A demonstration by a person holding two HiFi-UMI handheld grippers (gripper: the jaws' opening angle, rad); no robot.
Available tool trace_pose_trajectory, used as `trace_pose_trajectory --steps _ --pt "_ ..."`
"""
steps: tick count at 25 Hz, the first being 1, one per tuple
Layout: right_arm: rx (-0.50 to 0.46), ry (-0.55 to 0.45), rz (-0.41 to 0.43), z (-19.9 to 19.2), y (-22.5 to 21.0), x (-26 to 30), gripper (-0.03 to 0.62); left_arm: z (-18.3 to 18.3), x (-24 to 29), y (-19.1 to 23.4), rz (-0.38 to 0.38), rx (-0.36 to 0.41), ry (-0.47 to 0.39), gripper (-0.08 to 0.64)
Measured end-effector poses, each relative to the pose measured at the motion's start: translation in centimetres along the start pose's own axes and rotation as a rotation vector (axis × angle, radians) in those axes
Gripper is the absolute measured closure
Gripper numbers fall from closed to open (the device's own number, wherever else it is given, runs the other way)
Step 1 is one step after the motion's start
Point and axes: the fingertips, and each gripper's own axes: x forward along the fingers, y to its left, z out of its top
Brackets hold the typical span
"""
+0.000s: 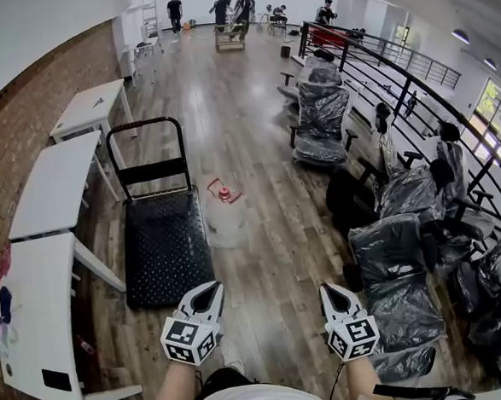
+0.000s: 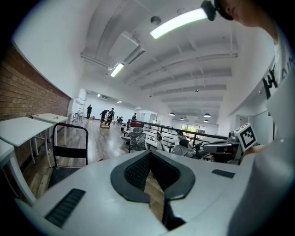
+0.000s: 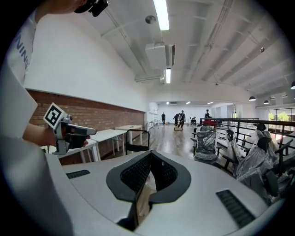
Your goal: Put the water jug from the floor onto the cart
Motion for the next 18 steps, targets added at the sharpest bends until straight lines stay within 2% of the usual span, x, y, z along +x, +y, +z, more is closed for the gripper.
trace_pose_trajectory --steps 4,10,14,18 --pt "0.003 0.021 0.005 1.0 0.1 5.3 0.588 1.1 2.2 5.0 0.021 -0.02 -0.001 0.558" --pt "0.005 0.007 -0.006 3.7 0.5 13.0 0.588 3.1 5.0 11.8 0.028 0.009 0.011 0.558" --pt "0.011 0.004 -0.034 4.8 0.2 16.6 0.588 3.4 6.2 14.6 0.035 0.036 0.026 0.558" --pt "0.005 0.017 -0.015 5.1 -0.3 19.1 0.588 3.1 7.5 16.5 0.05 -0.008 0.028 0.558"
